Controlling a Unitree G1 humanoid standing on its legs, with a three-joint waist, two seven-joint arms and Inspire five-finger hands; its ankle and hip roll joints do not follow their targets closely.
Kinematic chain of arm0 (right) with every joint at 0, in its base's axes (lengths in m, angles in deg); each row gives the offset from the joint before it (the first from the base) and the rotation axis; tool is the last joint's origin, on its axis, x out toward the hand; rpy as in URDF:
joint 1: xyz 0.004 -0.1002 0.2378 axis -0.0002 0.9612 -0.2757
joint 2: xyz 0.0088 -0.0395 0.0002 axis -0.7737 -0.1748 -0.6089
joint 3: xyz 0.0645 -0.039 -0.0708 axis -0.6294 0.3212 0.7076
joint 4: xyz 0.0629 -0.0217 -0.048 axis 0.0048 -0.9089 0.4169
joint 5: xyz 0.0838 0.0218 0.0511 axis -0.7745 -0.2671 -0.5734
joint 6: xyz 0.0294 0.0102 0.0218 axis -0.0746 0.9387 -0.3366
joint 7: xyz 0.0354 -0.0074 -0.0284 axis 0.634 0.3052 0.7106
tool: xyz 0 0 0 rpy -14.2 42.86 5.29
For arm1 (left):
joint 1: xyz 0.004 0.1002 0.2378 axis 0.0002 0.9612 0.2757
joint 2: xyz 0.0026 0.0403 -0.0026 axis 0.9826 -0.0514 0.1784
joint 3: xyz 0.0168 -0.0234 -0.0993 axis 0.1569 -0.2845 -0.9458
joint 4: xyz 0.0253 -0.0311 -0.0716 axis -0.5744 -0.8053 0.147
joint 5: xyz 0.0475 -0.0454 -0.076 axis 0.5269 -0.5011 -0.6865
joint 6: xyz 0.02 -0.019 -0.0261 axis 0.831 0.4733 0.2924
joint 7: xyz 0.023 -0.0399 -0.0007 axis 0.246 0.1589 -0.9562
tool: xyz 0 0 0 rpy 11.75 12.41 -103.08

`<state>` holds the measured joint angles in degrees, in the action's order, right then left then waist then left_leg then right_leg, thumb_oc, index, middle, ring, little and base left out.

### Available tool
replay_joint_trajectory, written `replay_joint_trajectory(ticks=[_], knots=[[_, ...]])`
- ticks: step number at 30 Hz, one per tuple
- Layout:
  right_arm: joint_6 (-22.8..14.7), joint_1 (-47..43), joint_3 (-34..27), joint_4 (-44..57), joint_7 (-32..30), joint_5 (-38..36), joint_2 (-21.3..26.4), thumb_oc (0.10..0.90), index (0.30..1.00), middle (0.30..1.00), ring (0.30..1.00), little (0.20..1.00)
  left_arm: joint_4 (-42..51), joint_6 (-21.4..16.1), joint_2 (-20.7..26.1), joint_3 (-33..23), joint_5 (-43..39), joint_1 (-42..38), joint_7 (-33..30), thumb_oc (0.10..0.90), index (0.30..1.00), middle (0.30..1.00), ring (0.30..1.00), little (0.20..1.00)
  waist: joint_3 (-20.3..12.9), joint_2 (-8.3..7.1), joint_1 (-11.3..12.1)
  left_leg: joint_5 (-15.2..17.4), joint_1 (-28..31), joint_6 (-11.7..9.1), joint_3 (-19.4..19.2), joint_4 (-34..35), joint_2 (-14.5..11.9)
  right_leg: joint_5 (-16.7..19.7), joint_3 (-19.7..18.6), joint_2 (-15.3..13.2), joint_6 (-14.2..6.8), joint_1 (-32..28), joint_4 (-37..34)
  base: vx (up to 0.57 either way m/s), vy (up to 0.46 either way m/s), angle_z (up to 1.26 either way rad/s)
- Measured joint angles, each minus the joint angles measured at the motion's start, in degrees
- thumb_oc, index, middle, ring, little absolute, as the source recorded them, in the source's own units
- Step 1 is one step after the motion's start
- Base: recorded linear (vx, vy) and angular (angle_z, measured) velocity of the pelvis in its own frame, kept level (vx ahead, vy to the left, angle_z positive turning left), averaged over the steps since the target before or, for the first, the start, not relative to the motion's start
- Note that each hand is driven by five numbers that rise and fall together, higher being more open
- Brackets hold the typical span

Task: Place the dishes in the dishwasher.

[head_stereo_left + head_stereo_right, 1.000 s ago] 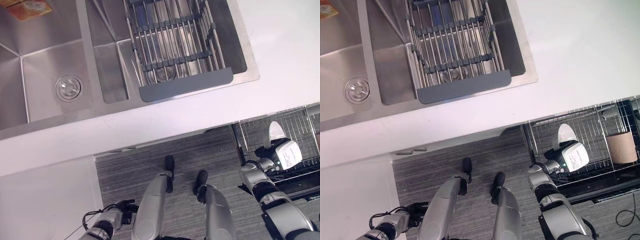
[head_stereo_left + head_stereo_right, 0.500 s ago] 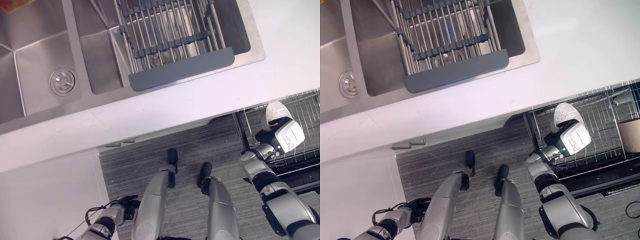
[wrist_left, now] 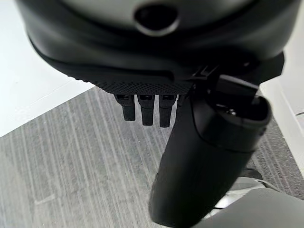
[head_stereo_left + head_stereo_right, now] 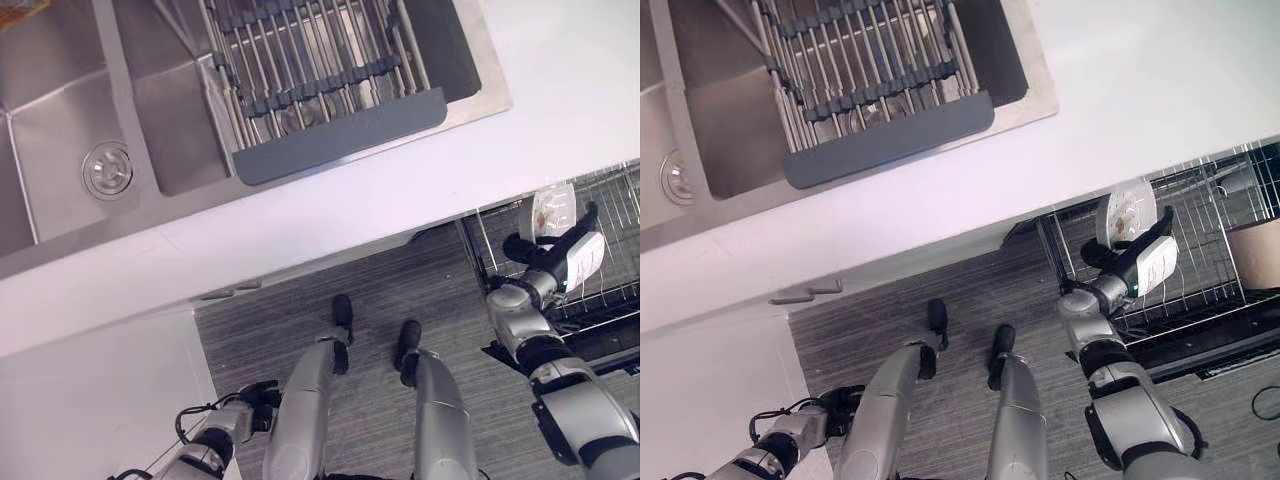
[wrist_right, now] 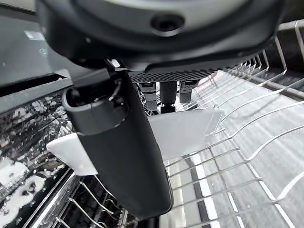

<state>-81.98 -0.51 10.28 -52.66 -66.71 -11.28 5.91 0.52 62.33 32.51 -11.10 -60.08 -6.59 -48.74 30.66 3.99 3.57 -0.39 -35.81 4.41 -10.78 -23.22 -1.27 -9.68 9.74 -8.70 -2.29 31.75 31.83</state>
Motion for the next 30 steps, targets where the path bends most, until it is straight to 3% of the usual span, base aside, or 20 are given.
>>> replay_joint_trajectory(ticks=[8, 11, 13, 15, 16, 18, 21, 30], knots=[[1.6, 0.0, -0.5, 0.2, 13.8, -0.6, 4.4, 0.800, 0.900, 0.900, 0.900, 0.900, -0.3, 1.2, 0.5, -0.6, -1.9, 0.1, -0.2, 0.800, 0.900, 0.900, 0.900, 0.900, -0.1, -0.13, -0.4, -0.1, 0.7, -0.2, 0.8, 0.0, -0.8, 0.1, 0.6, 0.7, 0.3, -1.3, -0.5, 0.00, -0.058, 0.01], [6.2, -0.1, 0.9, 0.2, 20.1, 0.9, 7.1, 0.800, 0.900, 0.900, 0.900, 0.900, -0.2, 1.2, 1.0, -1.0, -1.7, 0.1, -0.1, 0.800, 0.900, 0.900, 0.900, 0.900, -0.2, -0.35, -0.2, -0.2, 0.7, -0.3, 1.5, 0.1, -1.6, 0.3, 1.8, 1.3, 0.6, -2.1, -1.5, 0.00, -0.097, 0.07], [10.8, -0.9, 3.6, 0.1, 24.7, 5.9, 8.8, 0.800, 0.900, 0.900, 0.900, 0.900, -0.1, 1.2, 1.0, -0.9, -1.6, 0.1, -0.2, 0.800, 0.900, 0.900, 0.900, 0.900, -0.3, -0.69, 0.0, -0.4, 0.7, -0.7, 2.0, 0.9, -1.7, 0.4, 2.0, 1.7, 0.7, -2.1, -2.2, 0.00, -0.091, 0.06], [12.7, -1.2, 4.2, -0.3, 27.1, 8.6, 9.2, 0.800, 0.900, 0.900, 0.900, 0.900, -0.1, 1.2, 1.0, -0.9, -1.5, 0.1, -0.2, 0.800, 0.900, 0.900, 0.900, 0.900, -0.4, -0.85, 0.0, -0.6, 0.7, -0.9, 2.2, 1.4, -1.7, 0.4, 2.0, 1.9, 0.8, -2.1, -2.6, 0.00, -0.084, 0.04], [14.5, -1.4, 5.4, -1.3, 31.2, 11.3, 9.9, 0.800, 0.900, 0.900, 0.900, 0.900, -0.2, 1.2, 1.1, -0.9, -1.4, 0.1, -0.2, 0.800, 0.900, 0.900, 0.900, 0.900, -0.6, -1.23, 0.2, -0.6, 0.7, -1.0, 2.3, 1.7, -1.7, 0.6, 2.3, 2.0, 1.0, -2.2, -2.9, 0.01, -0.095, 0.03], [15.7, -1.8, 6.4, -2.5, 34.9, 14.1, 10.5, 0.800, 0.900, 0.900, 0.900, 0.900, -0.2, 1.2, 1.2, -0.9, -1.4, 0.1, -0.2, 0.800, 0.900, 0.900, 0.900, 0.900, -0.8, -1.58, 0.8, -0.6, 0.7, -1.0, 2.5, 1.7, -1.7, 0.6, 2.5, 2.0, 1.1, -2.3, -3.0, 0.01, -0.085, 0.03], [16.1, -1.9, 9.1, -4.2, 41.6, 20.4, 10.9, 0.800, 0.900, 0.900, 0.900, 0.900, -0.9, 1.4, 2.8, -0.4, -1.3, 0.2, -0.1, 0.800, 0.900, 0.900, 0.900, 0.900, -1.8, -3.59, 1.2, -0.7, 0.7, -1.0, 3.0, 1.6, -1.8, 0.8, 2.9, 2.2, 1.2, -2.8, -3.5, 0.02, -0.103, 0.05], [16.9, -0.8, 12.8, -3.9, 41.1, 26.6, 10.1, 0.800, 0.900, 0.900, 0.900, 0.900, -0.8, 1.0, 5.2, -0.6, 0.4, -0.3, -0.3, 0.800, 0.900, 0.900, 0.900, 0.900, -1.6, -5.76, 1.6, -0.6, 0.3, -0.7, 3.5, 0.3, -2.3, 1.1, 4.0, 2.9, 0.9, -4.5, -4.9, 0.01, -0.058, 0.05]])
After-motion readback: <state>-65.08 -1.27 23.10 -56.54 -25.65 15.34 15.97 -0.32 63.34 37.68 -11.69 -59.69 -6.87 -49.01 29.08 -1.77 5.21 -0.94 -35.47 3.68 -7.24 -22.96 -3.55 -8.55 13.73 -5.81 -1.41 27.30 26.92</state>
